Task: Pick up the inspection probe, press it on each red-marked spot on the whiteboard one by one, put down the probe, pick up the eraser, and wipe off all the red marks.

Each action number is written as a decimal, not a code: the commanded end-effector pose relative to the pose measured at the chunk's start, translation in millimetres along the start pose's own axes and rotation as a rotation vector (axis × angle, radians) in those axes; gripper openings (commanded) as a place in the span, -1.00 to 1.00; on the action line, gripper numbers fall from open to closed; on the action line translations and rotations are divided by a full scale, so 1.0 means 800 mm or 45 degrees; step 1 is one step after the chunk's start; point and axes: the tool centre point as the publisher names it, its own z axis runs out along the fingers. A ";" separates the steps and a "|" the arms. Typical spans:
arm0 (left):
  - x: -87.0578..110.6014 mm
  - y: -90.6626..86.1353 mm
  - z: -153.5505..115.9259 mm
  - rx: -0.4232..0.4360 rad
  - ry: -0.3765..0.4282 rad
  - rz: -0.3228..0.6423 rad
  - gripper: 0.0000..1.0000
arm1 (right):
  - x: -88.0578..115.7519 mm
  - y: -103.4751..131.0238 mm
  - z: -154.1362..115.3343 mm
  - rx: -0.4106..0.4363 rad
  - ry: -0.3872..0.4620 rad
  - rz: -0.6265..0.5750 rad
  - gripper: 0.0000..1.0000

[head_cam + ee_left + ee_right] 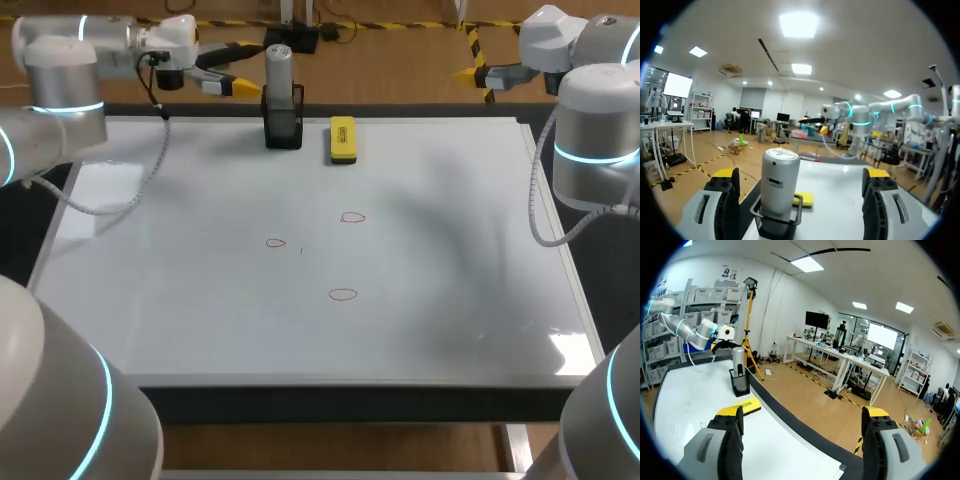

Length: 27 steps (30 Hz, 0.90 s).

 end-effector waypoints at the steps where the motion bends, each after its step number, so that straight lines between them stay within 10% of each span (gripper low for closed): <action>1: -0.013 0.006 0.008 0.021 0.049 0.009 1.00 | 0.000 0.000 0.000 0.001 0.001 0.000 1.00; 27: -0.056 0.023 0.059 0.025 0.028 0.052 1.00 | 0.000 0.000 0.000 0.001 0.001 0.000 1.00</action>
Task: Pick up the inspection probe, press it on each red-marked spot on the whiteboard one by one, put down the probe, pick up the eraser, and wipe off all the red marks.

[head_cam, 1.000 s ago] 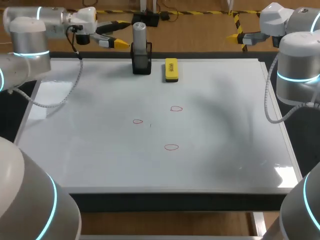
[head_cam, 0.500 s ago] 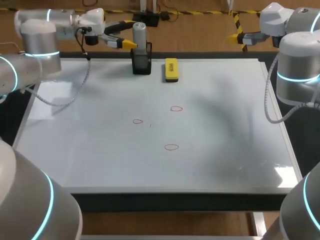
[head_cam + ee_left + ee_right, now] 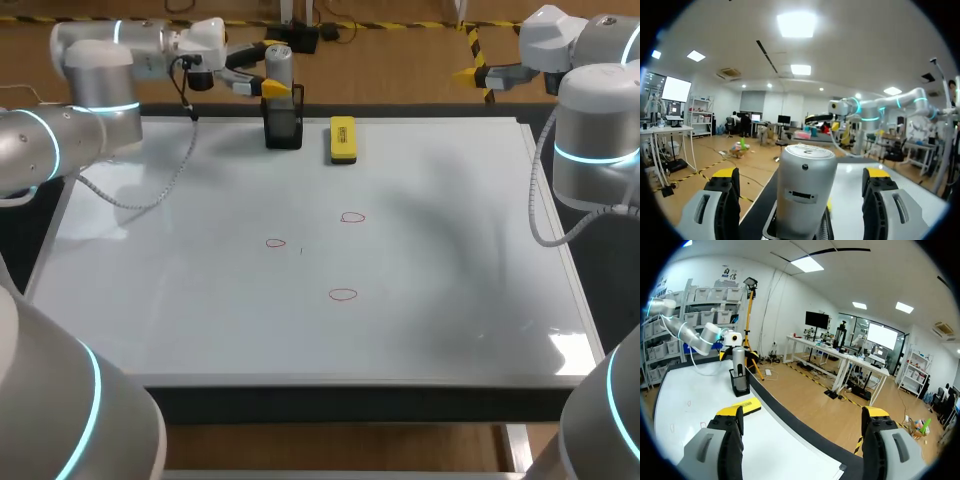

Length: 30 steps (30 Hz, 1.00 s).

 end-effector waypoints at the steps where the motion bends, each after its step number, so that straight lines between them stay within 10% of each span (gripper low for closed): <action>1: -0.014 0.004 0.003 0.007 0.035 0.001 1.00 | 0.000 0.000 0.000 0.001 0.001 0.000 1.00; 10: -0.013 0.005 0.005 0.014 0.039 0.008 1.00 | 0.000 0.000 0.000 0.001 0.001 0.000 1.00; 16: -0.008 0.007 0.000 0.019 0.041 0.018 -1.00 | 0.000 0.000 0.000 0.001 0.001 0.000 1.00; 30: -0.001 -0.004 -0.006 0.026 0.044 0.054 -1.00 | 0.000 0.000 0.000 0.001 0.001 0.000 1.00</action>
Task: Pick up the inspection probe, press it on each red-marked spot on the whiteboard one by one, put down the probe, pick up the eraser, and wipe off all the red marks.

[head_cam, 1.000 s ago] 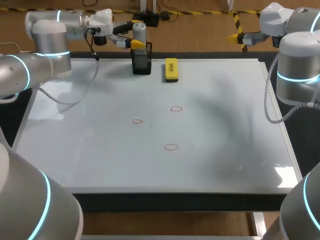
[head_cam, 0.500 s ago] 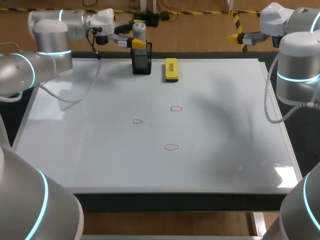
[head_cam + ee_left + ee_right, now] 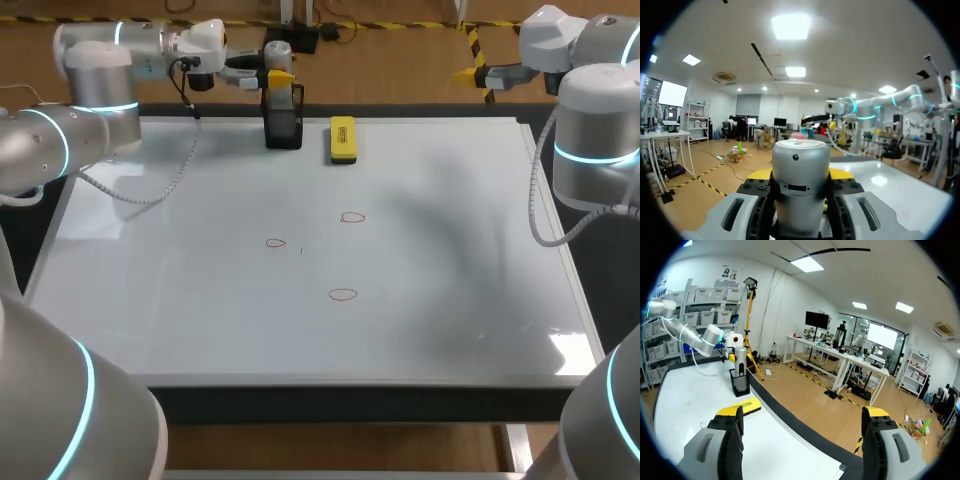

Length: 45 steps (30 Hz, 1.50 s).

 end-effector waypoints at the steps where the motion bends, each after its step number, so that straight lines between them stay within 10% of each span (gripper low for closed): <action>1: 0.004 -0.009 -0.001 -0.003 -0.006 0.011 -1.00 | 0.000 0.000 0.000 0.001 0.001 0.000 1.00; 45: 0.043 -0.145 0.001 -0.018 -0.139 0.097 -1.00 | 0.000 0.000 0.000 0.001 0.001 0.000 1.00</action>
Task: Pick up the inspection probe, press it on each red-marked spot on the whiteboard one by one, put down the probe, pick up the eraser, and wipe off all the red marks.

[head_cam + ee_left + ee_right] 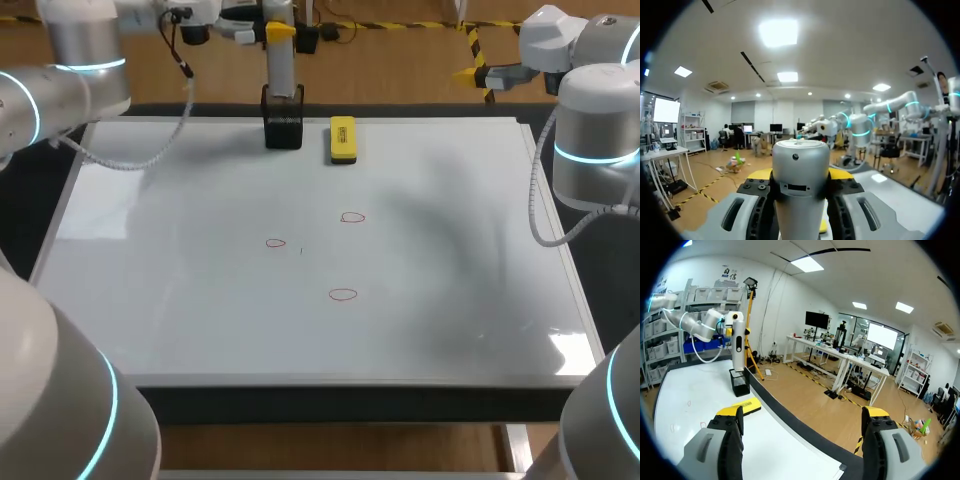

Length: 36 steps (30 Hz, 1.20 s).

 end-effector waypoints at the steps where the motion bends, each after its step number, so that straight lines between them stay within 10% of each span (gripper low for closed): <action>1: 0.016 -0.016 -0.012 -0.038 -0.192 0.006 -1.00 | 0.000 0.000 0.000 0.001 0.001 0.000 1.00; 36: 0.087 0.001 -0.198 -0.020 -0.559 0.004 -1.00 | 0.000 0.000 0.000 0.001 0.001 0.000 1.00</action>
